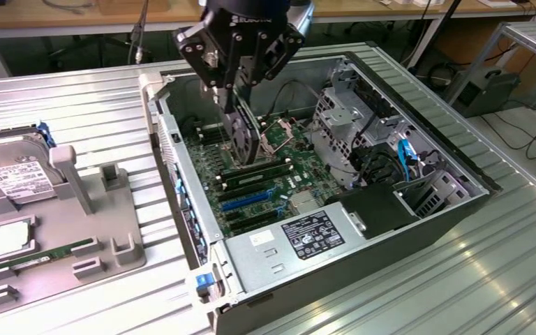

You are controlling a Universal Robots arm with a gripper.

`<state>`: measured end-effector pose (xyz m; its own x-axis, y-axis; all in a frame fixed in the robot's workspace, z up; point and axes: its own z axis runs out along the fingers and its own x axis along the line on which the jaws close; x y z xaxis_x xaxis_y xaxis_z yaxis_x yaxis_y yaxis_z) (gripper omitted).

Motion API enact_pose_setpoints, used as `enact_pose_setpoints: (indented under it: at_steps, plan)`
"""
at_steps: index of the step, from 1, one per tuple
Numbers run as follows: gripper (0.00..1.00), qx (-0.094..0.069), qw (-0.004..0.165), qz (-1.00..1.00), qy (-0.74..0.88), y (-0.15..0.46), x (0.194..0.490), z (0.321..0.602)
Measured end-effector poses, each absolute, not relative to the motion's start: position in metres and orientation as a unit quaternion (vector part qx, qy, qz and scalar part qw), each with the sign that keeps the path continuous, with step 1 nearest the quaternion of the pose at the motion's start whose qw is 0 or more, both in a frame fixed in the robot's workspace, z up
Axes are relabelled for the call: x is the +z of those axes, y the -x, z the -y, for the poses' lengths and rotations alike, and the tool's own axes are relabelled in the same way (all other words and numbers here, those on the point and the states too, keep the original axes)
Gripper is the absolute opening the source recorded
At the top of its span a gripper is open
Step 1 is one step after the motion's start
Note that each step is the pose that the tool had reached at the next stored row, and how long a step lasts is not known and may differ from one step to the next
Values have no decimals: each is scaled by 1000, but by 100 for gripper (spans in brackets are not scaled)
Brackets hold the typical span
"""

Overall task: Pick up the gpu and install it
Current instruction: 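Pick up the gpu and move the gpu toward the slot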

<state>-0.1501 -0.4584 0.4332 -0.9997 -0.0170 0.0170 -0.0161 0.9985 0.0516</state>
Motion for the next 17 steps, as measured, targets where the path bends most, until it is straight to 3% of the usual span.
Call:
enact_pose_setpoints:
  at_steps: [17]
  plan:
    - [26, -18, 10, 1000, -8, 54, 395, 454]
